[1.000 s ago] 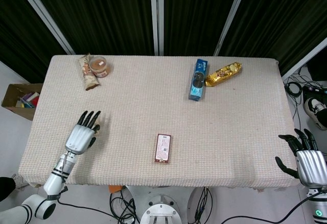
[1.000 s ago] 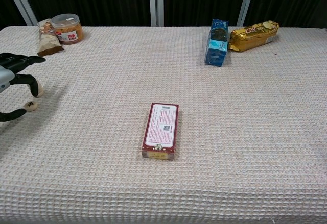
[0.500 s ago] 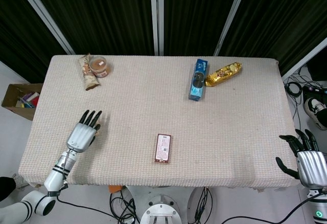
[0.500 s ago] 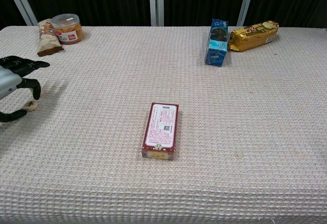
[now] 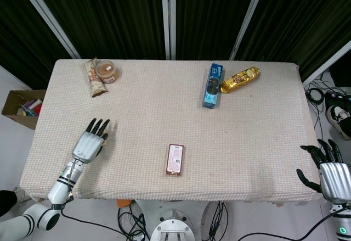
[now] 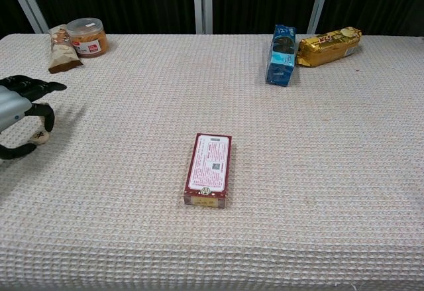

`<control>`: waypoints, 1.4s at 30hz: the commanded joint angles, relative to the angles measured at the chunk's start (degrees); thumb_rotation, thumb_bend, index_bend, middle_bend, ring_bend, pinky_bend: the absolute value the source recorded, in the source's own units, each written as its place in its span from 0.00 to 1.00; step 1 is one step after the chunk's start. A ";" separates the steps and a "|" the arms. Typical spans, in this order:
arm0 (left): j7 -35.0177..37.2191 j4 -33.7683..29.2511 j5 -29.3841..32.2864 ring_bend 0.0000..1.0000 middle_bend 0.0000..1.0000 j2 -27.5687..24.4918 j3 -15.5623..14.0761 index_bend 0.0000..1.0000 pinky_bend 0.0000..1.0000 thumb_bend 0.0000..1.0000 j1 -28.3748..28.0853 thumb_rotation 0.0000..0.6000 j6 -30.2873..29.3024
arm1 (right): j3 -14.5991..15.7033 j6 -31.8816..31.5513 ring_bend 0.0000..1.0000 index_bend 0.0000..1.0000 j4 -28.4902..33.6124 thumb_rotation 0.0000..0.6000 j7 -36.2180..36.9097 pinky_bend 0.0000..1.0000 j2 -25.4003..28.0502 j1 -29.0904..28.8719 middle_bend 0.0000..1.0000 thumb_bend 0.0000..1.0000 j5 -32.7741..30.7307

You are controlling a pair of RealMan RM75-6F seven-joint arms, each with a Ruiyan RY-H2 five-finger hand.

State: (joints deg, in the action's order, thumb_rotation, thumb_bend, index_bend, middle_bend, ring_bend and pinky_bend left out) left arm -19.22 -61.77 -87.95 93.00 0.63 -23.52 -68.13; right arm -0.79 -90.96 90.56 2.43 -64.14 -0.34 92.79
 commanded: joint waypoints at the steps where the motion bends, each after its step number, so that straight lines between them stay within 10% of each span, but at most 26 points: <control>1: -0.30 -0.27 0.21 0.02 0.00 -0.09 -0.02 0.42 0.07 0.34 -0.22 1.00 0.34 | -0.03 -0.01 0.08 0.27 -0.01 1.00 -0.05 0.09 -0.01 0.00 0.30 0.23 -0.01; 20: 1.92 -11.76 0.46 0.02 0.00 -7.13 1.24 0.48 0.07 0.38 0.21 1.00 -3.42 | -0.04 -0.94 0.08 0.27 -0.06 1.00 -0.03 0.09 -0.06 0.23 0.30 0.23 0.85; 42: 1.84 -15.14 12.93 0.02 0.00 -9.20 6.64 0.46 0.08 0.39 -5.22 1.00 7.55 | -0.11 -1.15 0.08 0.27 -0.95 1.00 0.90 0.09 -0.24 0.57 0.30 0.23 0.45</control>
State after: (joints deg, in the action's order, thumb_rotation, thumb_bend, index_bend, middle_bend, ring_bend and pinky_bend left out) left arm -17.28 -76.90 -75.13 83.72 7.25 -28.66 -60.63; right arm -0.89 -92.11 89.62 3.33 -64.37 0.23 93.24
